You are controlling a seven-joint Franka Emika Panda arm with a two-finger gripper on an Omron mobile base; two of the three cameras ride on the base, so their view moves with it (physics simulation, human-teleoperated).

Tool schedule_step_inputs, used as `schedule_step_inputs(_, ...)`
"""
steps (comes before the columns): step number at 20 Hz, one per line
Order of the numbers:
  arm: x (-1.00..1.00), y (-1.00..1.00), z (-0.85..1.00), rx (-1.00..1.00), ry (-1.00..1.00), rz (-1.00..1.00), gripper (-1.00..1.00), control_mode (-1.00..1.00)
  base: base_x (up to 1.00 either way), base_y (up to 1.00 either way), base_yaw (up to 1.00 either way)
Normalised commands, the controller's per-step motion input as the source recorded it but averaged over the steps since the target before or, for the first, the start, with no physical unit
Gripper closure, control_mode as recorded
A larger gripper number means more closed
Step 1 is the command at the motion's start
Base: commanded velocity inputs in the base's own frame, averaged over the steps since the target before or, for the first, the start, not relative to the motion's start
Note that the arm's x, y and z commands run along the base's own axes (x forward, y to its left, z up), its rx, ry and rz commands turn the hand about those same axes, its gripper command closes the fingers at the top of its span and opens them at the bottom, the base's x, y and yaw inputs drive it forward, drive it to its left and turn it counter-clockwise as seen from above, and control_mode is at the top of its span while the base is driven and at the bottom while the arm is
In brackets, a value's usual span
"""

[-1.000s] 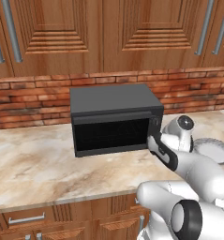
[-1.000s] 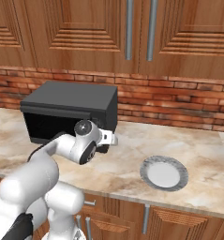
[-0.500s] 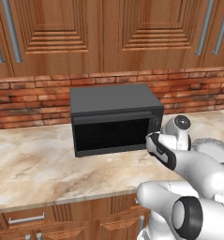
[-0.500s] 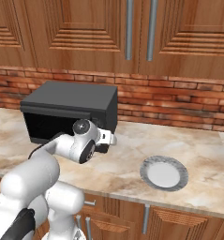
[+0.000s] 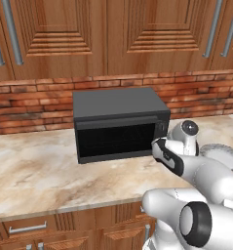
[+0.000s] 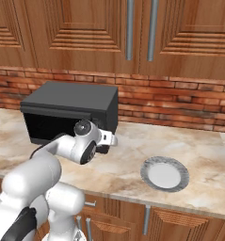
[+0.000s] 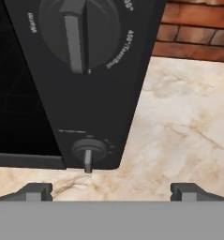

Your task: Pick up the bagel from the plate, place it on the toaster oven rack, close the door, and set the timer.

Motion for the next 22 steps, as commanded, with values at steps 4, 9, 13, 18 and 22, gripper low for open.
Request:
schedule_step_inputs(4,0.0,0.0,-0.24,0.07,0.0,0.0,-1.0,-1.0,0.0,0.0,0.0)
schedule_step_inputs(9,0.0,0.0,-0.18,0.1,0.0,0.0,-1.0,-1.0,0.0,0.0,0.0)
schedule_step_inputs(13,0.02,0.0,-0.12,0.08,0.0,0.0,-1.0,-1.0,0.0,0.0,0.0)
schedule_step_inputs(18,0.04,0.06,-0.08,0.04,0.0,0.0,-1.0,-1.0,0.0,0.0,0.0)
schedule_step_inputs(22,0.16,0.0,-0.02,0.0,0.0,0.0,-1.0,-1.0,0.0,0.0,0.0)
